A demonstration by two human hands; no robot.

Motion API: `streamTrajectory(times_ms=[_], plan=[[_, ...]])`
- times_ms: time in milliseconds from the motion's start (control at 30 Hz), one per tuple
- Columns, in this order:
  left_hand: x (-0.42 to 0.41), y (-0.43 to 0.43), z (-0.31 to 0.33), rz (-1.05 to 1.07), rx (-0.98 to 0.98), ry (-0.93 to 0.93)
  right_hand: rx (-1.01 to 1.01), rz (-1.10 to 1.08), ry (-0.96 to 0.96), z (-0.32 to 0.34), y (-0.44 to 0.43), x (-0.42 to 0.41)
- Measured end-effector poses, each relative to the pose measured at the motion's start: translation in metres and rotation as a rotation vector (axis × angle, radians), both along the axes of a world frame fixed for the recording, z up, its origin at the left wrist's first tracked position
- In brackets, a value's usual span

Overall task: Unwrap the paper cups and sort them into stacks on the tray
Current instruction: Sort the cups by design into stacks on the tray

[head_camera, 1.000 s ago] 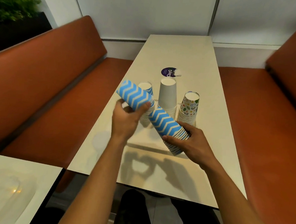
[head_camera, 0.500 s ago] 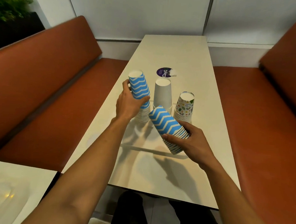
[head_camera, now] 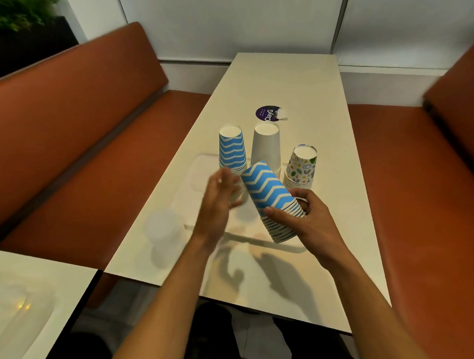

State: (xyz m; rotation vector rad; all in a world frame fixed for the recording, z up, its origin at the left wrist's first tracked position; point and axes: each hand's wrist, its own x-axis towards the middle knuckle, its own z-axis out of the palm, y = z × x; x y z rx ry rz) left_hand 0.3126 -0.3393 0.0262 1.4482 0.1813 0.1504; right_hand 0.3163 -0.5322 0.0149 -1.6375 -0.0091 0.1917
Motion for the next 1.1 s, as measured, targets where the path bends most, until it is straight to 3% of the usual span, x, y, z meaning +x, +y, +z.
streamTrajectory(times_ms=[100,233,567,667,900,1100], plan=[[-0.025,-0.013,-0.018,-0.185,-0.170,0.091,-0.051,0.017,-0.019,0.001,0.005,-0.002],[-0.042,-0.024,-0.029,-0.232,-0.302,0.158,-0.194,0.047,-0.079,0.001,0.010,-0.007],[-0.053,-0.025,-0.026,-0.092,-0.443,0.188,-0.422,0.292,-0.196,-0.003,0.003,-0.012],[-0.056,-0.026,-0.027,-0.071,-0.455,0.169,-0.560,0.235,-0.266,-0.007,0.007,-0.021],[-0.056,-0.012,-0.027,-0.120,-0.429,0.134,-0.342,0.157,-0.320,-0.004,0.009,-0.023],[-0.049,0.008,-0.027,-0.228,-0.403,0.045,-0.181,0.254,-0.167,0.003,-0.001,-0.015]])
